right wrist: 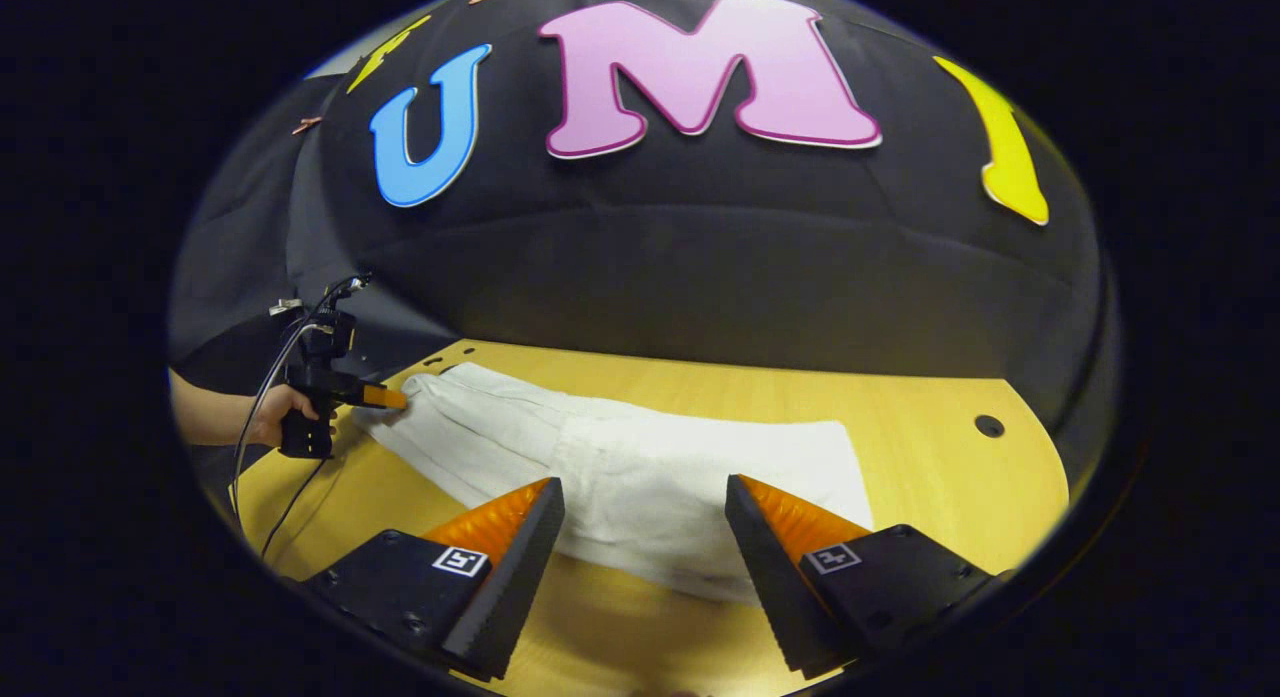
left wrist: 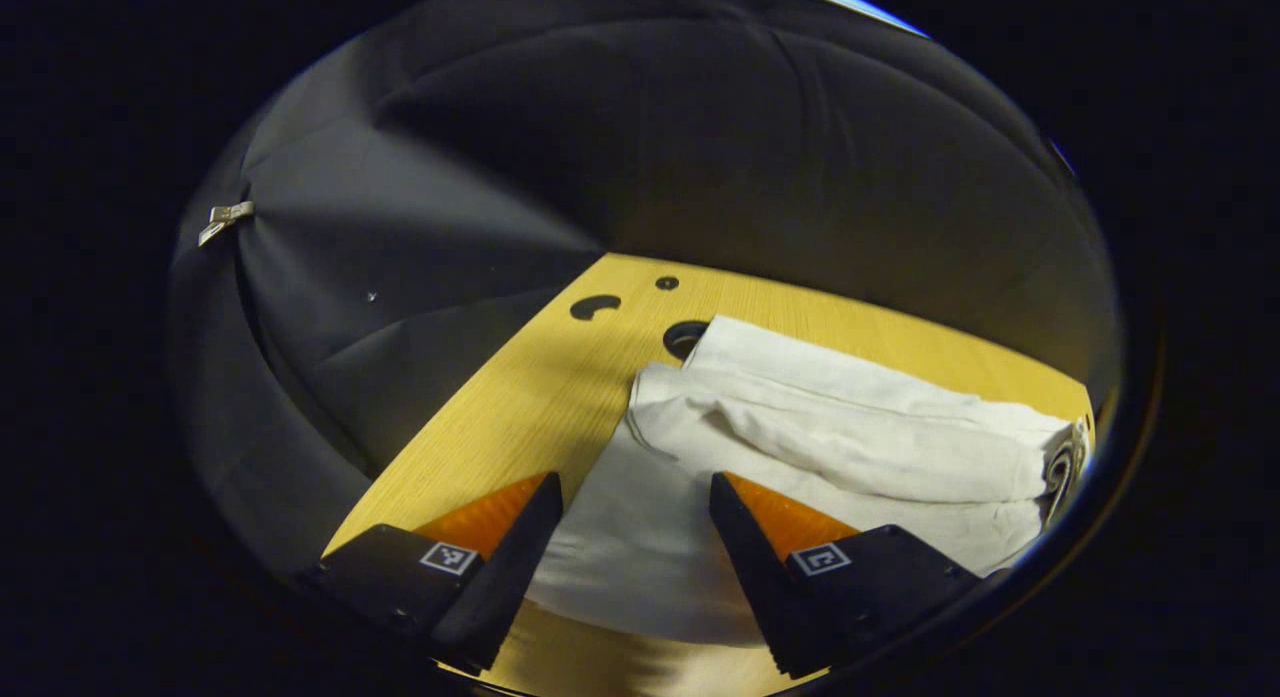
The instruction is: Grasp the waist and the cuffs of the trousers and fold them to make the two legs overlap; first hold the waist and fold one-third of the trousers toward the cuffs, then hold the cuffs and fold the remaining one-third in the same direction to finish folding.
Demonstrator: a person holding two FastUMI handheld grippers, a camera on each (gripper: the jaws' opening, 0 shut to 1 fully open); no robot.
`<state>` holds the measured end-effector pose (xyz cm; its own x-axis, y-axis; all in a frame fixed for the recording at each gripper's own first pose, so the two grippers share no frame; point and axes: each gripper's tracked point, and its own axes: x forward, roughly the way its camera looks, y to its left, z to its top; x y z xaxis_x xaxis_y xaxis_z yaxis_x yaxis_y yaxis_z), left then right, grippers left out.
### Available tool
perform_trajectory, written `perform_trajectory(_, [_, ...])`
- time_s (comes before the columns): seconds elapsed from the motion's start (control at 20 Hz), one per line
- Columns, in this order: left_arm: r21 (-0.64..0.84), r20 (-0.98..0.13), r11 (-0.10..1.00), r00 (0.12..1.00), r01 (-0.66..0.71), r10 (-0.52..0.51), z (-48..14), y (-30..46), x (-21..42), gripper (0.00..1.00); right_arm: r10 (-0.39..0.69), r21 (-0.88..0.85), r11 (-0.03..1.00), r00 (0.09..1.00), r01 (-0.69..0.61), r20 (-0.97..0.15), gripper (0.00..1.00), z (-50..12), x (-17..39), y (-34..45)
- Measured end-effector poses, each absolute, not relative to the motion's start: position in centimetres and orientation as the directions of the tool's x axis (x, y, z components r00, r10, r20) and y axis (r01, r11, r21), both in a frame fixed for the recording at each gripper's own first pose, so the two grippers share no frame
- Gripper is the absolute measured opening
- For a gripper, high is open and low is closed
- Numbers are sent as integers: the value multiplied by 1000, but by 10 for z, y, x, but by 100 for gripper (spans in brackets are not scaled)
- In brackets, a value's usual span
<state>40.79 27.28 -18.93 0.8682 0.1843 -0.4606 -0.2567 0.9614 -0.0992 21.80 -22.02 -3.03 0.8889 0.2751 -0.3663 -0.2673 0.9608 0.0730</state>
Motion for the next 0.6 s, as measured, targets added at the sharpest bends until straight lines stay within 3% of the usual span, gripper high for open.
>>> perform_trajectory(0.25, [-94, -494, 975, 860, -201, 129, -193, 268, 407, 99, 233, 34, 968, 844, -248, -483, 99, -64, 171, -259])
perform_trajectory(0.45, [-78, -515, 986, 853, -146, 85, -195, 259, 414, 80, 218, 57, 974, 826, -221, -521, 100, -79, 148, -267])
perform_trajectory(0.55, [-97, -511, 985, 857, -141, 73, -194, 254, 415, 66, 219, 85, 975, 826, -205, -519, 100, -80, 145, -265])
perform_trajectory(0.6, [-115, -504, 983, 861, -143, 66, -193, 247, 415, 51, 222, 98, 975, 824, -200, -521, 100, -82, 143, -264])
